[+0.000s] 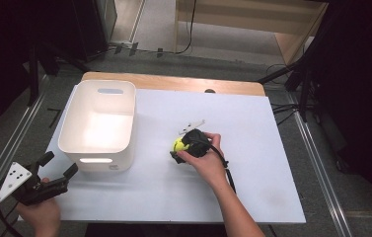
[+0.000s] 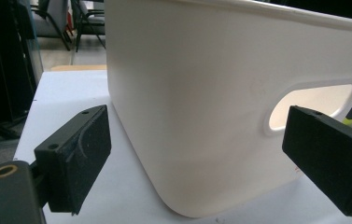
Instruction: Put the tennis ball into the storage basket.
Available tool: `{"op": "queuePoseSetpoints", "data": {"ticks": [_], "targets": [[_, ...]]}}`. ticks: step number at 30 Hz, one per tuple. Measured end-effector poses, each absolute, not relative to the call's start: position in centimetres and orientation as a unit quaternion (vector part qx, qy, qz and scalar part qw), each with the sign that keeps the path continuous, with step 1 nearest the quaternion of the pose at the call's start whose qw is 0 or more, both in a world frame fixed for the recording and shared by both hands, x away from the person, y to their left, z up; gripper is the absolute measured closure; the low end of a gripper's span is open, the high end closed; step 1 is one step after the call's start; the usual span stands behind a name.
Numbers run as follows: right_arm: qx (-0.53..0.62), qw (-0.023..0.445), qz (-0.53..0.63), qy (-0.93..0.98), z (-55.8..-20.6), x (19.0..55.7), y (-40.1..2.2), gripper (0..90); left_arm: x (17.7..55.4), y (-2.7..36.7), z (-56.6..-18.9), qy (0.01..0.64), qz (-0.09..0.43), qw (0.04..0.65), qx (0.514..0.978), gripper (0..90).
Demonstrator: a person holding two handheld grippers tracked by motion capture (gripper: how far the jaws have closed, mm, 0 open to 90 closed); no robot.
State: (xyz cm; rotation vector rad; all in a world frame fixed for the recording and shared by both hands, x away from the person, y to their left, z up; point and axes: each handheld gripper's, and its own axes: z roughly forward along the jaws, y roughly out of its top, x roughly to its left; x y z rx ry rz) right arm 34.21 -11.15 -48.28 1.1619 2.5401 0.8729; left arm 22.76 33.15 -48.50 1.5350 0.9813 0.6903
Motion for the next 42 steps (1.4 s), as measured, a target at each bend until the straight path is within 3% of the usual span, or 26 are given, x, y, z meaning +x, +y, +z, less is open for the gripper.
{"op": "queuePoseSetpoints", "data": {"ticks": [8,21,42], "targets": [[0.406,0.115,0.284,0.861,-48.5,34.4,-11.4,23.0,22.8,33.1,-48.5,0.417,0.293,0.562,0.652,7.9],[0.398,0.107,0.295,0.862,-48.0,34.2,-11.5,24.0,22.8,33.1,-48.5,0.417,0.293,0.562,0.652,7.9],[0.372,0.097,0.327,0.863,-44.1,34.5,-11.5,24.0,22.8,33.1,-48.5,0.417,0.293,0.562,0.652,7.9]]}}
